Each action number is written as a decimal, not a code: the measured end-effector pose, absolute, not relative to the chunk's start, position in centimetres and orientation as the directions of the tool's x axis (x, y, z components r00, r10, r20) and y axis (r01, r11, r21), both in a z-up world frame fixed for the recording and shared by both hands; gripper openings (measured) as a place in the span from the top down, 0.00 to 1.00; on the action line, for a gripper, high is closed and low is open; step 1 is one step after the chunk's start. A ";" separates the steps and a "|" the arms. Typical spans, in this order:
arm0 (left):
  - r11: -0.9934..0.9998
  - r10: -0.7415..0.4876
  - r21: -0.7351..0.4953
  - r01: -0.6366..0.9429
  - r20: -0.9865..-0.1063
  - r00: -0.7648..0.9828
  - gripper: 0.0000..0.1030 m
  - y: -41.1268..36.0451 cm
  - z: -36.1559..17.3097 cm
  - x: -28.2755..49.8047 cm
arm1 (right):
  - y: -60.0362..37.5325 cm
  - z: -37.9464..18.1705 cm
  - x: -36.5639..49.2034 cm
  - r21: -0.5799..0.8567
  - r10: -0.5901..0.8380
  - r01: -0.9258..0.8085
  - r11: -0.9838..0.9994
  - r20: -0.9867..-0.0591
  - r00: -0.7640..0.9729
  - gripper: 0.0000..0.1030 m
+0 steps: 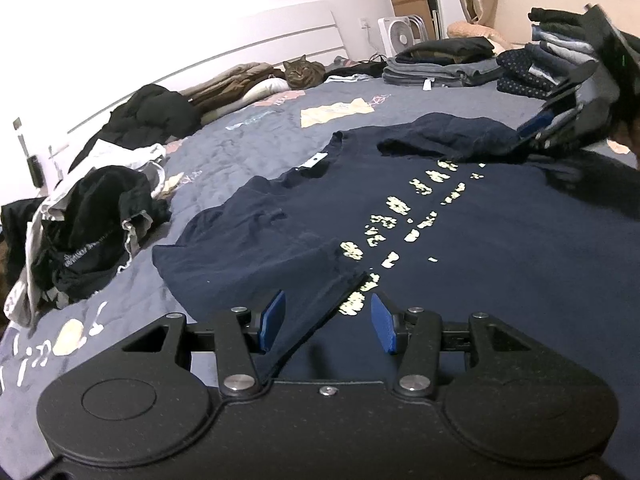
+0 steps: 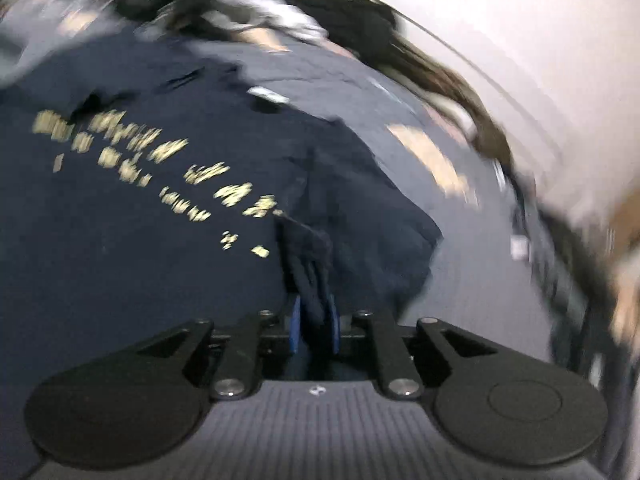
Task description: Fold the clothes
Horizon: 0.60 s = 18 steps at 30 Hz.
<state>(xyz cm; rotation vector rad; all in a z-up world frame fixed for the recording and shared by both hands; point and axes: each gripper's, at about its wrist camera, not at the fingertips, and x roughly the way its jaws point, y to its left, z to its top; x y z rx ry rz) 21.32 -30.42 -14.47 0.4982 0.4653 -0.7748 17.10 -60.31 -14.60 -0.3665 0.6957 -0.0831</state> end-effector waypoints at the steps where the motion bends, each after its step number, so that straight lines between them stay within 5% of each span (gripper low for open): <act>1: 0.613 -0.544 0.235 0.754 -0.567 0.619 0.54 -30.5 -14.4 21.3 | -61.0 -14.0 16.6 -0.292 -0.185 0.000 0.957 -0.608 0.772 0.71; 6: 0.611 -0.620 0.075 0.788 -0.574 0.535 0.54 -31.5 -13.9 20.8 | -64.3 -11.3 14.5 0.043 -0.142 0.203 0.978 -0.576 0.805 0.62; 12: 0.576 -0.761 -0.293 0.763 -0.533 0.370 0.56 -38.2 -13.2 26.8 | -67.2 -12.6 14.1 0.414 -0.040 0.314 0.854 -0.550 0.834 0.62; 18: 0.525 -0.823 -0.484 0.701 -0.499 0.272 0.63 -46.9 -14.0 34.6 | -67.7 -12.9 14.8 0.457 -0.018 0.316 0.832 -0.547 0.837 0.62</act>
